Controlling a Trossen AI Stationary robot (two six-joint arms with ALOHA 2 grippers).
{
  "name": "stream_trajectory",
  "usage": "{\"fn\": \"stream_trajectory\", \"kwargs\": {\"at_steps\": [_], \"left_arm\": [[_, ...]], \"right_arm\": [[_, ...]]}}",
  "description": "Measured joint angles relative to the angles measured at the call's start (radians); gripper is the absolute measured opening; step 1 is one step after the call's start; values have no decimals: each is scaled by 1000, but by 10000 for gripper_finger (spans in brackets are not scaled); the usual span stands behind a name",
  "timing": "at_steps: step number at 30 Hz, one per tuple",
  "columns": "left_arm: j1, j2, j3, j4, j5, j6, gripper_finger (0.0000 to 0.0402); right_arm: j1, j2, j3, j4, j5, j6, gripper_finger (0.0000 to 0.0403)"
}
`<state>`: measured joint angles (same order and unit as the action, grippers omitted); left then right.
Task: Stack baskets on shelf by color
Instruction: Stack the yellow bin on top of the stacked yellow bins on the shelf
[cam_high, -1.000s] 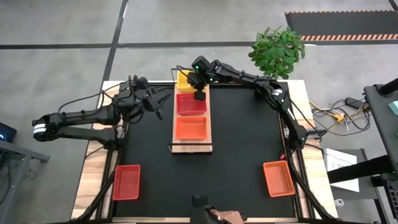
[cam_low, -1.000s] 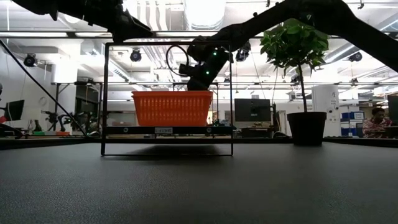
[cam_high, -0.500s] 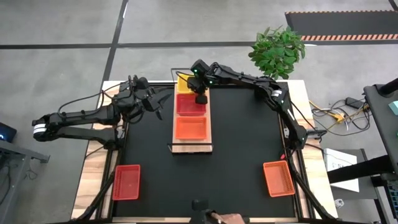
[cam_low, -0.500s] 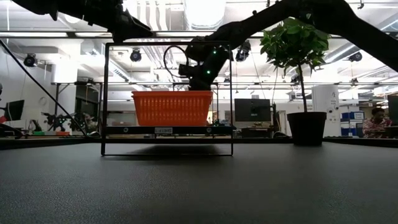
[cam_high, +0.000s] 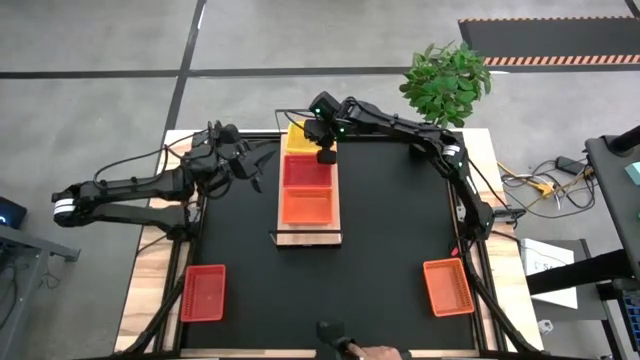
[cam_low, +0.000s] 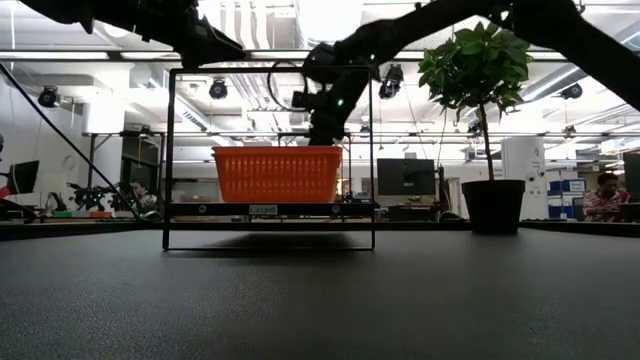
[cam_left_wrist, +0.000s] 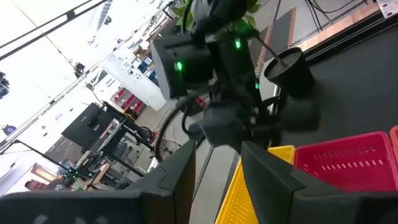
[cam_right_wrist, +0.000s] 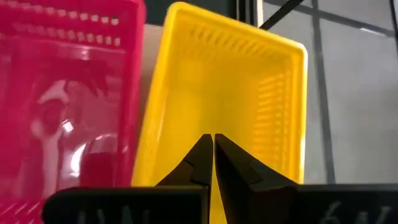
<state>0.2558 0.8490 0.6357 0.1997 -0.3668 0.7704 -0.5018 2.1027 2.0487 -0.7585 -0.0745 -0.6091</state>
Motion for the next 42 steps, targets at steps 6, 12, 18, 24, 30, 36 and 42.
{"fn": "stream_trajectory", "kwargs": {"at_steps": [6, 12, 18, 24, 30, 36, 42], "left_arm": [[15, 0, 0, -117, 0, 0, 114], [81, 15, 3, -216, 4, -11, 97], [177, 59, 3, -259, 136, -13, 44], [309, 163, 5, -261, 304, -4, 3], [399, 316, 23, -259, 339, 30, 1], [432, 485, 62, -148, 364, 44, 0], [443, 588, 120, -142, 359, 47, 0]], "right_arm": [[7, -55, 1, -148, 26, 34, 8], [10, -87, 2, -298, 101, 120, 8], [-7, -85, -47, -326, 120, 140, 8], [-43, -84, -118, -205, 154, 110, 8], [-75, -84, -189, -59, 154, 74, 8], [-87, -83, -236, 7, 143, 73, 8], [-85, -83, -254, 53, 126, 50, 8]]}}
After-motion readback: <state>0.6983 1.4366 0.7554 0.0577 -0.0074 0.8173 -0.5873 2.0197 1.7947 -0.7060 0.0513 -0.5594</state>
